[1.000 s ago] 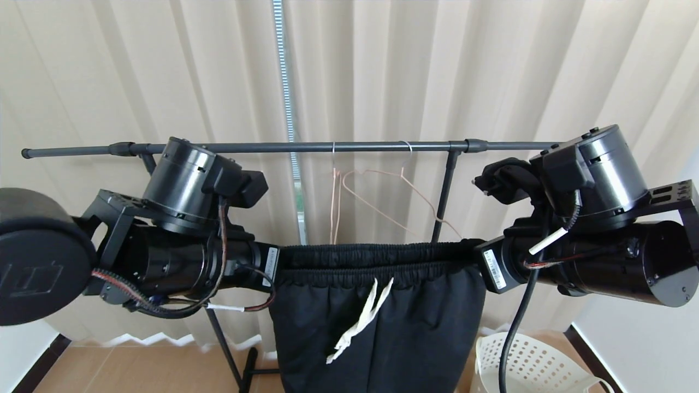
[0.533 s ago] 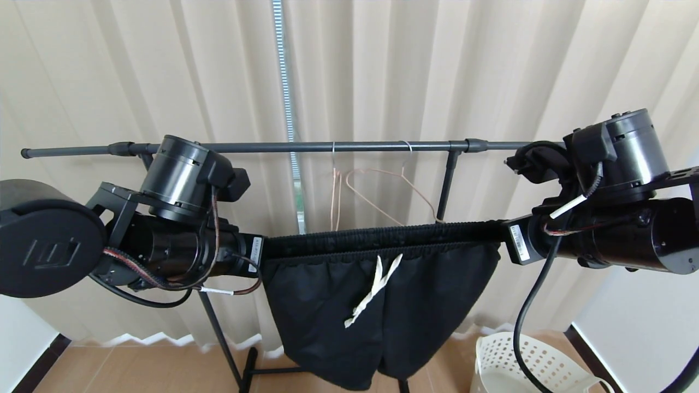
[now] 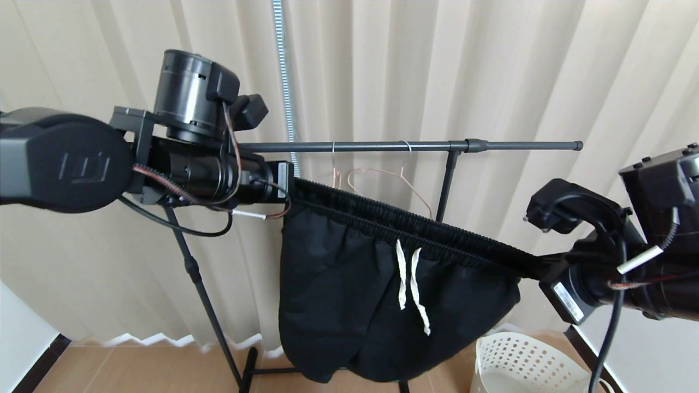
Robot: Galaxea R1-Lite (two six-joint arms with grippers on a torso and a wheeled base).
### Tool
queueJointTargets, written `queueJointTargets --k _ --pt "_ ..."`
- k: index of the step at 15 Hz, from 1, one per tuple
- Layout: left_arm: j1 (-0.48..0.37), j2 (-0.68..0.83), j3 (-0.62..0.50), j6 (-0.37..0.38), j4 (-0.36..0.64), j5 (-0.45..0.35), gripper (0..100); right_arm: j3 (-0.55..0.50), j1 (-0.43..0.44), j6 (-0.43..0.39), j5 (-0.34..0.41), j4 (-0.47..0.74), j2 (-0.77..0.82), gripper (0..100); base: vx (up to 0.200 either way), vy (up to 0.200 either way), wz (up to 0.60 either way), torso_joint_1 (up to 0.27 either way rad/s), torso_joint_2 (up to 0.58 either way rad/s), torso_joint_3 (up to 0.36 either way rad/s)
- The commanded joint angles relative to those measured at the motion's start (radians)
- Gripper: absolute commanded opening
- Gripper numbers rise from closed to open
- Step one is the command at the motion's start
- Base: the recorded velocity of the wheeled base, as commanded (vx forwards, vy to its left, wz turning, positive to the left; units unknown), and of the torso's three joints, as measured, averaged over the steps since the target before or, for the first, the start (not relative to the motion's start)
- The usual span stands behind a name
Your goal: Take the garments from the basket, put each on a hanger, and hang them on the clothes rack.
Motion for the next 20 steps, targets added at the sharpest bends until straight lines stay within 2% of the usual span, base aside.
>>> queueJointTargets --k 1,3,5,7,9,12,13,14,15,20 --pt "-0.015 0.183 -0.222 0.002 0.001 -0.034 0 0.024 0.131 -0.006 0.037 0.068 -0.087 0 0.000 0.000 0.00 0.000 0.00 0.000" --pt "-0.015 0.275 -0.365 0.010 0.010 -0.037 0 0.028 0.225 0.048 0.044 0.068 -0.083 0 0.000 0.000 0.00 0.000 0.00 0.000" --pt "-0.014 0.327 -0.455 0.013 0.021 -0.038 0 0.028 0.329 0.166 0.093 0.064 -0.055 0 0.000 0.000 0.00 0.000 0.00 0.000" --pt "-0.018 0.368 -0.536 0.016 0.022 -0.040 0 0.001 0.444 0.350 0.118 0.038 0.023 0 0.000 0.000 0.00 0.000 0.00 0.000" --pt "-0.034 0.393 -0.554 0.018 0.021 -0.042 0 -0.033 0.508 0.476 0.118 -0.028 0.111 0 0.000 0.000 0.00 0.000 0.00 0.000" --pt "-0.044 0.393 -0.554 0.021 0.019 -0.042 0 -0.111 0.547 0.603 0.118 -0.073 0.204 0 0.000 0.000 0.00 0.000 0.00 0.000" --pt "-0.044 0.393 -0.554 0.021 0.019 -0.042 0 -0.111 0.547 0.603 0.118 -0.073 0.204 0 0.000 0.000 0.00 0.000 0.00 0.000" --pt "-0.047 0.393 -0.554 0.021 0.019 -0.042 0 -0.154 0.560 0.690 0.116 -0.076 0.236 0 0.000 0.000 0.00 0.000 0.00 0.000" --pt "-0.049 0.393 -0.554 0.019 0.019 -0.052 0 -0.170 0.560 0.726 0.109 -0.076 0.264 0 0.000 0.000 0.00 0.000 0.00 0.000" --pt "-0.050 0.388 -0.554 0.019 0.022 -0.060 0 -0.159 0.537 0.726 0.106 -0.066 0.247 0 0.000 0.000 0.00 0.000 0.00 0.000"
